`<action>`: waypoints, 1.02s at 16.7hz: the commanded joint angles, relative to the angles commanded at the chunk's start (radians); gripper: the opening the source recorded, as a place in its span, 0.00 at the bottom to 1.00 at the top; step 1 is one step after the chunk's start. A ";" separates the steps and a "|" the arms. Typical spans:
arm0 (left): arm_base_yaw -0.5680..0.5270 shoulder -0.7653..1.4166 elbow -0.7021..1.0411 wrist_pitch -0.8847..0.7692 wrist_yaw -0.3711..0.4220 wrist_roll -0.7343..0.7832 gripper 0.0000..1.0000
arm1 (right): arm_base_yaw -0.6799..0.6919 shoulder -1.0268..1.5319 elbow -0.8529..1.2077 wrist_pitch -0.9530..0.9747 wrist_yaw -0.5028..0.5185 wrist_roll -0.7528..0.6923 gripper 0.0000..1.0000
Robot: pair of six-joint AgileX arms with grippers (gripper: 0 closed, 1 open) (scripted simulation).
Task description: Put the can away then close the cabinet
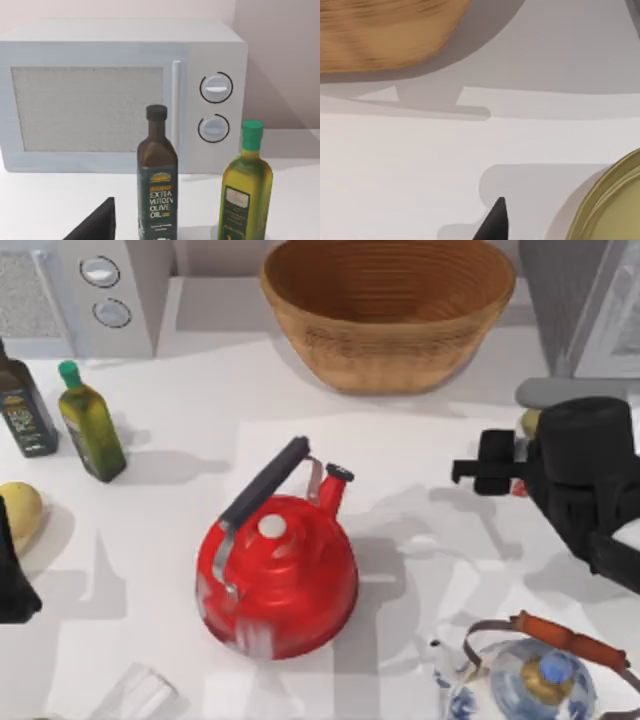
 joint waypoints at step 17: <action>0.000 0.000 0.000 0.000 0.000 0.000 1.00 | -0.009 -0.374 0.119 -0.470 0.042 -0.064 0.00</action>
